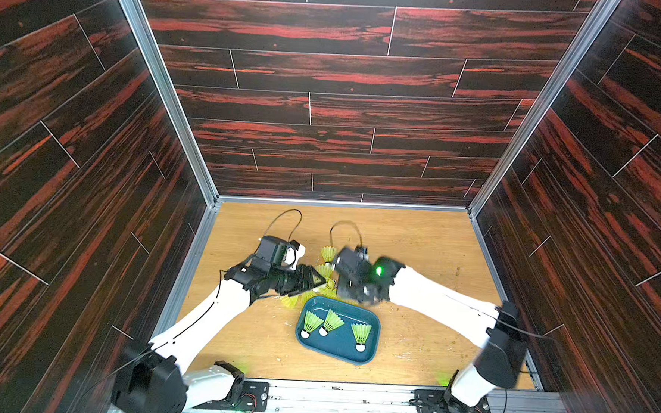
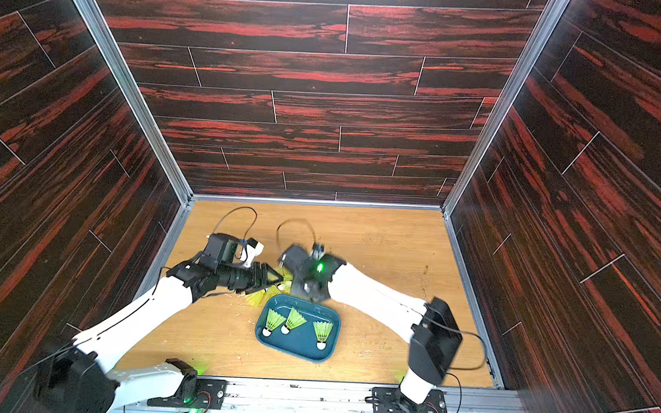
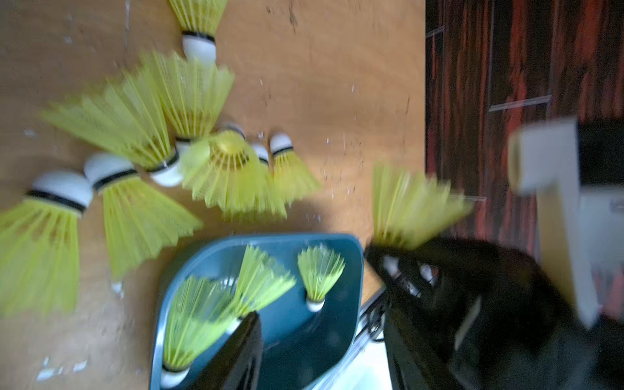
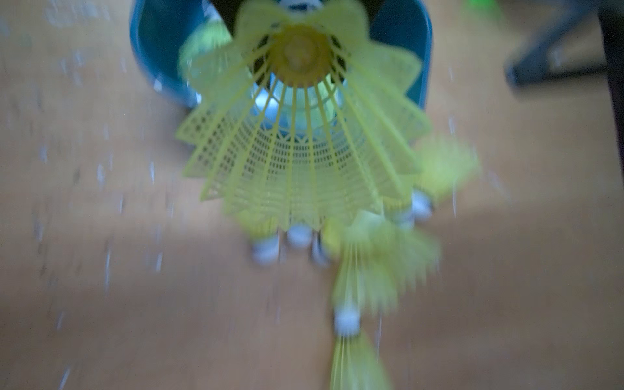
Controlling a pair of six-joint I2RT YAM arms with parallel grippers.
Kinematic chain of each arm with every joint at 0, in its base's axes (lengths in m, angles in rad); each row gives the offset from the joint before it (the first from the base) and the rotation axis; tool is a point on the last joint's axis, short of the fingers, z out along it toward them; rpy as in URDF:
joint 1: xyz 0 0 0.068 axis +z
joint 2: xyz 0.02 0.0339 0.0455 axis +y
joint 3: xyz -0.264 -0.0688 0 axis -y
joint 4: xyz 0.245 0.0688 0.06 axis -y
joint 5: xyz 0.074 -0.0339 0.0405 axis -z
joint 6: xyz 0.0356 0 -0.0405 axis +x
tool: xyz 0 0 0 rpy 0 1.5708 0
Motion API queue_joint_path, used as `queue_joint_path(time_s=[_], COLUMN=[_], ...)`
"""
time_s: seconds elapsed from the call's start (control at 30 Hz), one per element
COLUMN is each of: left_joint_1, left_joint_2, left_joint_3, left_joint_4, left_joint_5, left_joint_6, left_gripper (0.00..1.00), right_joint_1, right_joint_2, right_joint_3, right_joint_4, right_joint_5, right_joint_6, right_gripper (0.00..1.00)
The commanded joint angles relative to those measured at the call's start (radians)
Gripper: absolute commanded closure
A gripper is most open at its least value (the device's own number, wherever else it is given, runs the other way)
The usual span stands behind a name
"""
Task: Put the shuttlecocks into the storage box
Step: Place the shuttlecock in the storage box.
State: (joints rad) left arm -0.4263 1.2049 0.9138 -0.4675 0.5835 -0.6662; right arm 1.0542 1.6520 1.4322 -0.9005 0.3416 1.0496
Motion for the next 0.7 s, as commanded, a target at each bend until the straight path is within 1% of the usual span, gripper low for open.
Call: queue_joint_path(time_s=[0.0,0.07,0.1,0.17,0.23,0.33,0.53,0.67], left_joint_1=[-0.026,-0.039,-0.045,-0.059,-0.072,-0.090,-0.114,-0.121], left_joint_2=[-0.056,-0.086,-0.099,-0.120,-0.135,-0.155,-0.185,-0.204], left_joint_3=[-0.031,-0.046,-0.050,-0.057,-0.067,-0.084,-0.100,-0.113], left_joint_4=[-0.098,-0.099,-0.141,-0.166,-0.186,-0.205,-0.247,-0.251], left_joint_5=[-0.051,-0.074,-0.081,-0.086,-0.088,-0.095,-0.124,-0.129], left_joint_6=[0.044,0.047,0.052,0.062,0.072,0.078,0.094,0.088], left_gripper=[0.39,0.39,0.39,0.39,0.39,0.39,0.40,0.40], right_joint_1=[0.067,0.107,0.126,0.151,0.177,0.214,0.227,0.228], right_joint_2=[-0.064,-0.093,-0.108,-0.130,-0.150,-0.165,-0.157,-0.128], right_joint_3=[-0.057,-0.082,-0.099,-0.134,-0.181,-0.237,-0.302,-0.322], right_joint_4=[-0.092,-0.113,-0.116,-0.112,-0.081,-0.025,0.076,0.100], right_joint_5=[-0.038,-0.053,-0.067,-0.106,-0.159,-0.201,-0.239,-0.277], right_joint_6=[0.112,0.147,0.160,0.180,0.200,0.235,0.268,0.286], right_gripper=[0.87,0.87,0.87,0.87,0.87,0.87,0.86,0.86])
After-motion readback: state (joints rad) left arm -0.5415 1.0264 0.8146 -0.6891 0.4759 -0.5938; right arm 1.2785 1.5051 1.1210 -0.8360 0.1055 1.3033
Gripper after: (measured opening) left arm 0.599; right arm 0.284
